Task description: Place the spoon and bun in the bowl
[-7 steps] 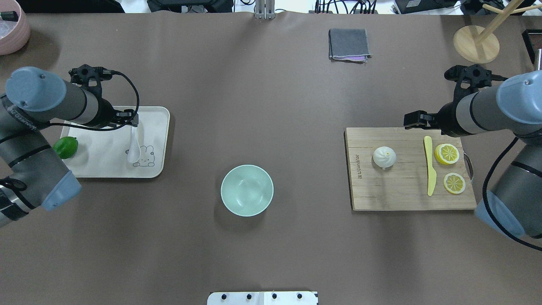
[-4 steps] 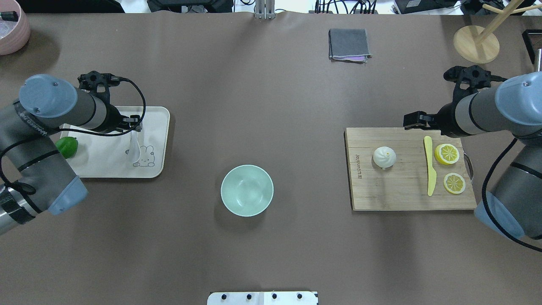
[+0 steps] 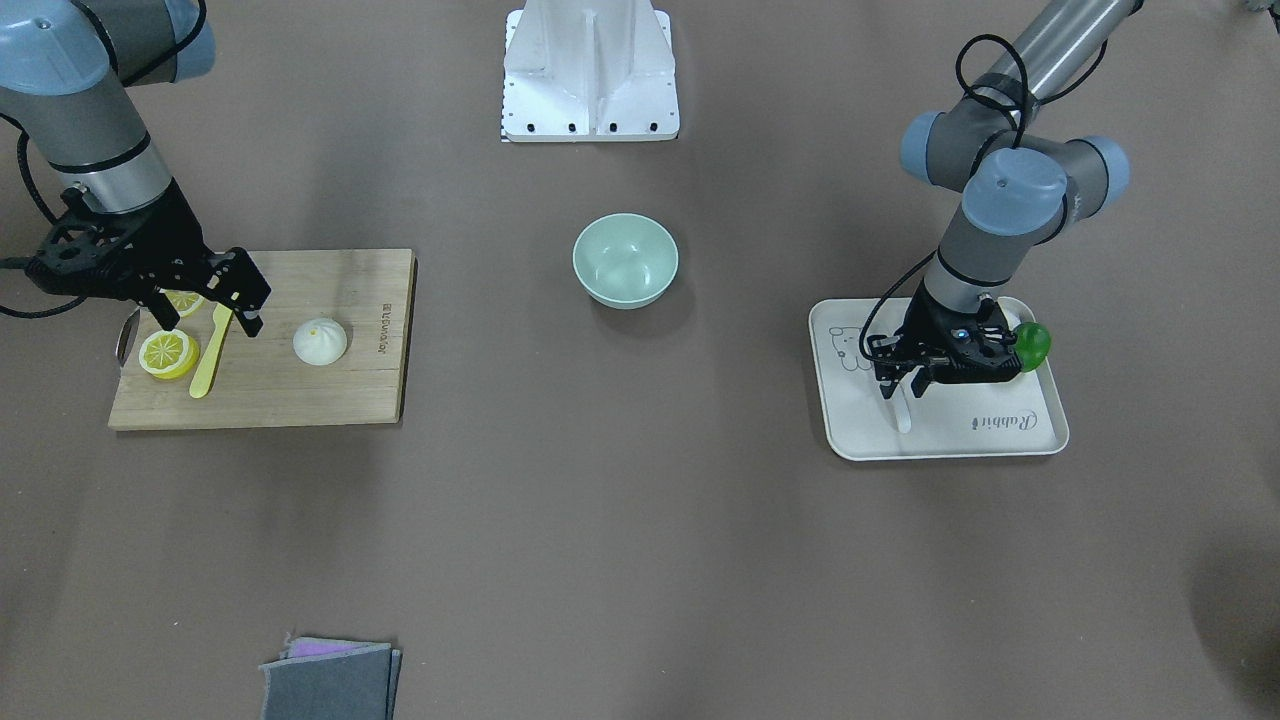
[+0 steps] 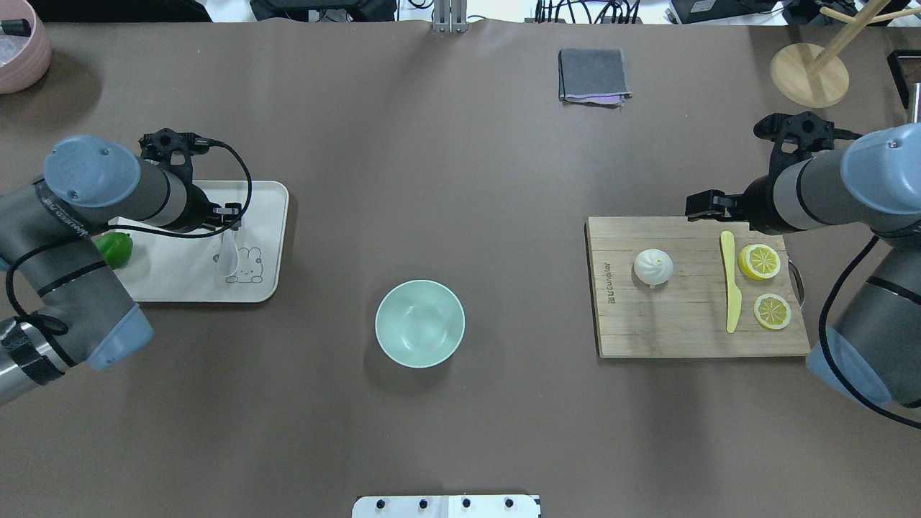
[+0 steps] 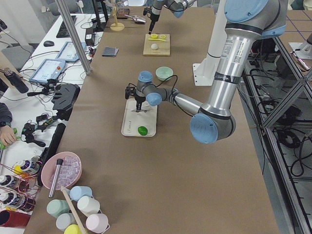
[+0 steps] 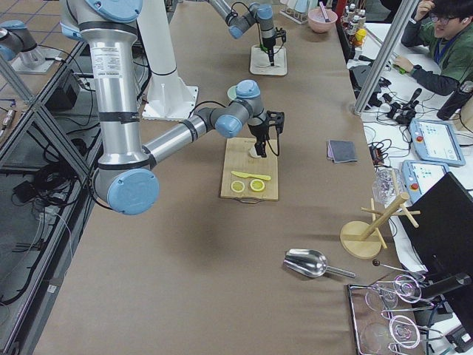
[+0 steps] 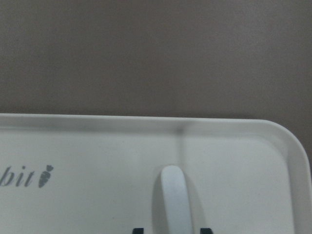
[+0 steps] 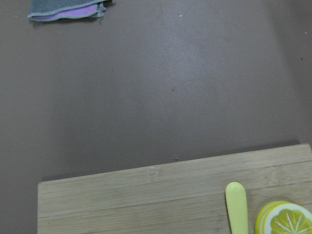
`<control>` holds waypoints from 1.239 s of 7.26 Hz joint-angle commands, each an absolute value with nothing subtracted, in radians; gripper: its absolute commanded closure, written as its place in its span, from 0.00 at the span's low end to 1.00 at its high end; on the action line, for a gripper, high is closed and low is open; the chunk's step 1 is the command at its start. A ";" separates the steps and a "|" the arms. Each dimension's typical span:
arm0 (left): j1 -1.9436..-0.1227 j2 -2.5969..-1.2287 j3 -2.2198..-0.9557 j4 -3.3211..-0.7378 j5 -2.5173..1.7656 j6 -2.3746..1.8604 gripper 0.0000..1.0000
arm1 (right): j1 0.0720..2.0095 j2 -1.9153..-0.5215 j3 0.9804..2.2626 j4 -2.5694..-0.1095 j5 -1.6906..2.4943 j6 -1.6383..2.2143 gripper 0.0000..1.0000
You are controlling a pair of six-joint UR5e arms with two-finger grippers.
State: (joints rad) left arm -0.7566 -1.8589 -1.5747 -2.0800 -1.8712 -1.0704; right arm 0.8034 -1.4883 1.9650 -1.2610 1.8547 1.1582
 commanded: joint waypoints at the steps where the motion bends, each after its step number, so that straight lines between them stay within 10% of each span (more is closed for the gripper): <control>1: -0.756 -1.859 -1.574 -2.080 -1.858 -1.071 0.93 | 0.802 -1.489 1.965 -1.261 1.855 1.158 0.01; 7: -0.756 -1.876 -1.732 -2.040 -1.867 -1.189 1.00 | 0.802 -1.489 1.971 -1.259 1.855 1.158 0.01; 8: -0.755 -1.870 -1.723 -2.037 -1.865 -1.175 0.84 | 0.802 -1.489 1.971 -1.259 1.855 1.158 0.01; 9: -0.735 -1.865 -1.720 -2.002 -1.858 -1.148 0.40 | 0.799 -1.489 1.971 -1.259 1.855 1.158 0.00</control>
